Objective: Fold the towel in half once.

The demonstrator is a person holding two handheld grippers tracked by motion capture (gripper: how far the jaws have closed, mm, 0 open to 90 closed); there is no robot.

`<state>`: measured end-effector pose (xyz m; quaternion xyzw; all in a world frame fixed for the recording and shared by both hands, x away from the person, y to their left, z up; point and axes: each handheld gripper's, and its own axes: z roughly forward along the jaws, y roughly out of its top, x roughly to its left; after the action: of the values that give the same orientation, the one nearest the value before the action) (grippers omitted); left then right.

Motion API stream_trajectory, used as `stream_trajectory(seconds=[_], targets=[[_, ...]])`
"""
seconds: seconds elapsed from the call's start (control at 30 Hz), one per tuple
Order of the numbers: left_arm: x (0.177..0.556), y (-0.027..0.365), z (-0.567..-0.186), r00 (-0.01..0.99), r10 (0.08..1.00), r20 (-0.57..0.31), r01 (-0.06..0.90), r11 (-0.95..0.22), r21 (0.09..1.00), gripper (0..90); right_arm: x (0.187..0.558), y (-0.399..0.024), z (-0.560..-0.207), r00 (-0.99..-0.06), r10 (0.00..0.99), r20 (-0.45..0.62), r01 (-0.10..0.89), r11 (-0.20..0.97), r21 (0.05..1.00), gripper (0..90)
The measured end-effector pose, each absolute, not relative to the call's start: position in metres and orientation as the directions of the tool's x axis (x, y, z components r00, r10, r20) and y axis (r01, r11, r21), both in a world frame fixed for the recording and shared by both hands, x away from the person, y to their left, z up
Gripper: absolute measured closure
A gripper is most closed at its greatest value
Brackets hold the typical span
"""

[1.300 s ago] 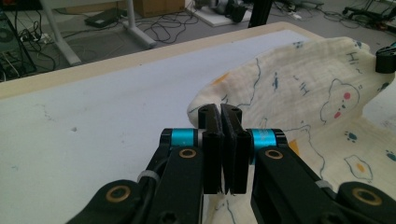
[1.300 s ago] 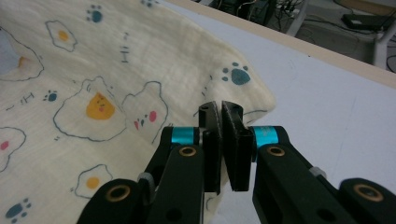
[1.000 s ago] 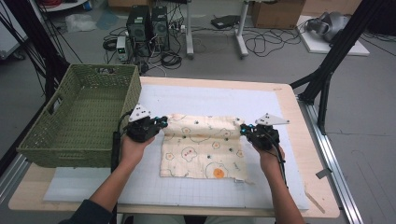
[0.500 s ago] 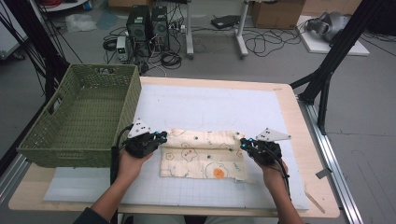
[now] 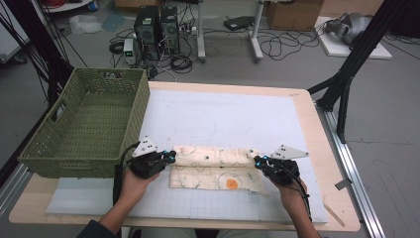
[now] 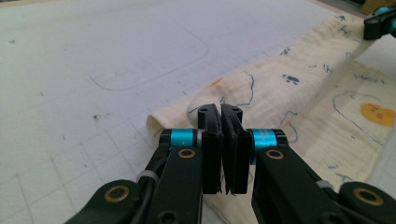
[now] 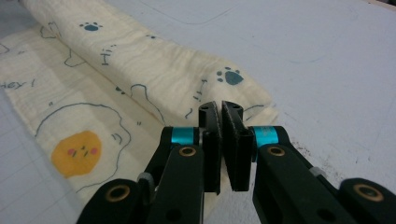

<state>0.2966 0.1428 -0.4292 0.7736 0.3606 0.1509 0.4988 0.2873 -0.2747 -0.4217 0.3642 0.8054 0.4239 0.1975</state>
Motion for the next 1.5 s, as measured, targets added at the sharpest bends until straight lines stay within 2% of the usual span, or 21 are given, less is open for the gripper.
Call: stream_trajectory(seconds=[0.23,0.3,0.37,0.43,0.5,0.67,0.9,1.2,1.27,1.3,1.33,1.37,1.43,1.5], targets=[[0.290,0.144,-0.437,0.700,0.702,-0.129,0.426,-0.265,0.865,86.2,0.282,-0.276,-0.429,-0.673,0.739,-0.009,0.438,0.408,0.801,85.8],[0.289,0.144,-0.437,0.697,0.705,-0.130,0.425,-0.261,0.867,84.4,0.279,-0.277,-0.427,-0.676,0.737,0.000,0.437,0.401,0.805,81.3],[0.290,0.146,-0.433,0.680,0.718,-0.145,0.424,-0.225,0.877,76.7,0.278,-0.282,-0.423,-0.667,0.745,0.007,0.431,0.378,0.819,77.2],[0.290,0.150,-0.429,0.663,0.730,-0.167,0.420,-0.178,0.890,64.5,0.276,-0.289,-0.418,-0.650,0.760,0.013,0.417,0.343,0.842,74.3],[0.291,0.156,-0.423,0.656,0.735,-0.171,0.394,-0.140,0.909,60.3,0.276,-0.297,-0.413,-0.632,0.774,0.033,0.413,0.301,0.860,72.3],[0.299,0.163,-0.421,0.624,0.759,-0.186,0.397,-0.103,0.912,57.9,0.279,-0.308,-0.413,-0.594,0.802,0.064,0.429,0.248,0.868,69.4],[0.315,0.153,-0.429,0.606,0.777,-0.173,0.442,-0.148,0.885,56.9,0.286,-0.292,-0.420,-0.626,0.779,0.046,0.442,0.305,0.844,67.4],[0.322,0.141,-0.443,0.603,0.775,-0.186,0.545,-0.231,0.806,59.9,0.302,-0.280,-0.435,-0.611,0.792,0.010,0.495,0.372,0.785,65.4],[0.322,0.139,-0.444,0.614,0.770,-0.175,0.539,-0.248,0.805,69.5,0.302,-0.282,-0.438,-0.599,0.800,0.016,0.509,0.366,0.779,65.7],[0.321,0.138,-0.443,0.621,0.768,-0.160,0.529,-0.259,0.808,78.5,0.302,-0.284,-0.439,-0.593,0.805,0.030,0.519,0.353,0.778,66.1],[0.320,0.138,-0.443,0.624,0.768,-0.146,0.520,-0.269,0.811,85.5,0.302,-0.285,-0.439,-0.589,0.806,0.053,0.532,0.337,0.777,68.0],[0.320,0.139,-0.442,0.622,0.769,-0.147,0.518,-0.263,0.814,87.8,0.303,-0.286,-0.440,-0.592,0.803,0.069,0.543,0.334,0.771,73.1],[0.320,0.141,-0.439,0.618,0.770,-0.159,0.513,-0.242,0.824,88.6,0.302,-0.285,-0.443,-0.616,0.783,0.092,0.552,0.345,0.759,86.1],[0.320,0.142,-0.438,0.620,0.767,-0.165,0.506,-0.230,0.832,88.9,0.302,-0.284,-0.443,-0.638,0.765,0.090,0.536,0.356,0.766,88.8]])
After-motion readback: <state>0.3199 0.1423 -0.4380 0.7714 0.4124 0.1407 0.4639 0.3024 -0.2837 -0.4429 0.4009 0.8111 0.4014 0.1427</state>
